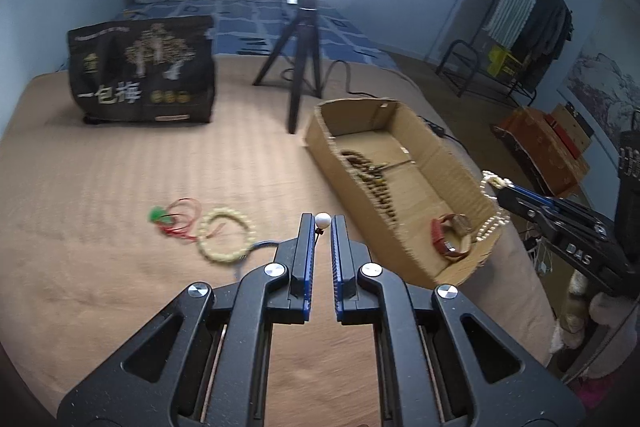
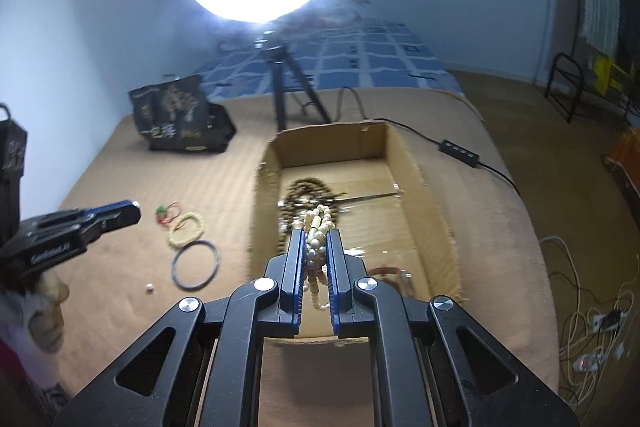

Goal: Organize jewelry
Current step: 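Carry the pearl earring and pearl necklace over the cardboard box with both tools, then open both tools to release the earring and necklace into the box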

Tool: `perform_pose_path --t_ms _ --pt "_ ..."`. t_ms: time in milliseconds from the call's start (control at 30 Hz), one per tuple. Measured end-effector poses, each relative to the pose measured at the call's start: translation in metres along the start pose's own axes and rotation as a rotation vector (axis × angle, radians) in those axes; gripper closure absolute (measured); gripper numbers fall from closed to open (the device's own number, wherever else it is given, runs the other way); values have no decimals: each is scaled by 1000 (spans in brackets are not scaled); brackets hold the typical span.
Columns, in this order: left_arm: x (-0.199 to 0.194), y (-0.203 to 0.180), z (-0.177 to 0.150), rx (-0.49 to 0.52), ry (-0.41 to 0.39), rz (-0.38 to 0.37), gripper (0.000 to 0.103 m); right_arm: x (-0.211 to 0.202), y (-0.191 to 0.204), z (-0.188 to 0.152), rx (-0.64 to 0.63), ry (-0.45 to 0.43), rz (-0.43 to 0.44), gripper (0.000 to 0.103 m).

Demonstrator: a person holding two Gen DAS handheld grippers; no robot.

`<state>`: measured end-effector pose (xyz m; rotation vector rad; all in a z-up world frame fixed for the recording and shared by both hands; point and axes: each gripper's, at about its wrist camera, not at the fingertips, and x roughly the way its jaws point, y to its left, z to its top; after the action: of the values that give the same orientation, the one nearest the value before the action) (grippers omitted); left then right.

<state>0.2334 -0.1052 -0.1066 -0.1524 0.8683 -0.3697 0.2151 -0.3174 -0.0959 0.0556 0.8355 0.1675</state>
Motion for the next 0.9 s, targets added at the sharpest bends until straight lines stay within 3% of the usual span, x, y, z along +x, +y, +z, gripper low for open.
perform_pose_path --t_ms 367,900 --pt "30 -56 1 34 20 -78 97 20 -30 9 92 -3 -13 94" --pt "69 -83 -6 43 83 -112 97 49 -38 19 133 5 -20 94"
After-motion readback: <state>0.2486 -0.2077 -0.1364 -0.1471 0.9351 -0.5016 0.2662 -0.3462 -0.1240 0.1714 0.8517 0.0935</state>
